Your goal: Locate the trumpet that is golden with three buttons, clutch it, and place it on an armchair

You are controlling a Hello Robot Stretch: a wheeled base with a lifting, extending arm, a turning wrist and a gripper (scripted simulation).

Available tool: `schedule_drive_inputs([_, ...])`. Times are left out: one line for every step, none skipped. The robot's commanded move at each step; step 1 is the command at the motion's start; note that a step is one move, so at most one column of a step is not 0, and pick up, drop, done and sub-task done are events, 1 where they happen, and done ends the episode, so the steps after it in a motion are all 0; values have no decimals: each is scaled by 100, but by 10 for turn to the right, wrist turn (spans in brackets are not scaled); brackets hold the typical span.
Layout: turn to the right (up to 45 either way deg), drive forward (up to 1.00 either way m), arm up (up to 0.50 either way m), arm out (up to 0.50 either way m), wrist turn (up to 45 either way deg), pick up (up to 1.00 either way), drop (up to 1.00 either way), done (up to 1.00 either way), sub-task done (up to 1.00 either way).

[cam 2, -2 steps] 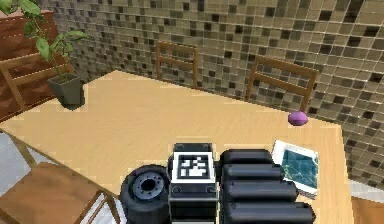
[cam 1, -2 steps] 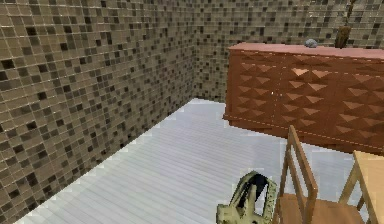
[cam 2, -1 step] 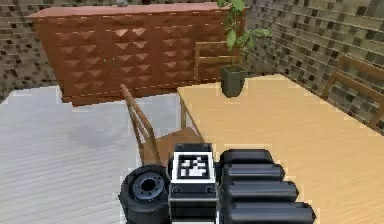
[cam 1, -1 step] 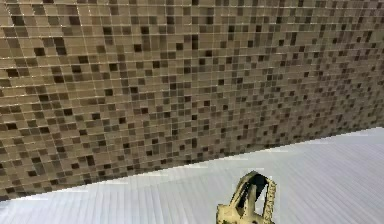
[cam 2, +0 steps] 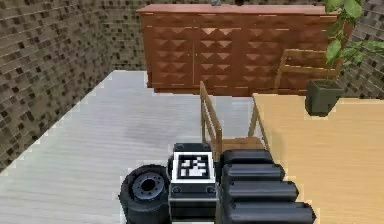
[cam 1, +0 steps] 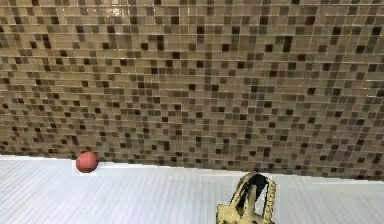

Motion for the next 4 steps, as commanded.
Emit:
schedule_drive_inputs([0,20,0,0,0,0,0,0,0])
schedule_drive_inputs([-450,0,0,0,0,0,0,0,0])
schedule_drive_inputs([-420,0,0,0,0,0,0,0,0])
schedule_drive_inputs([0,100,0,0,0,0,0,0,0])
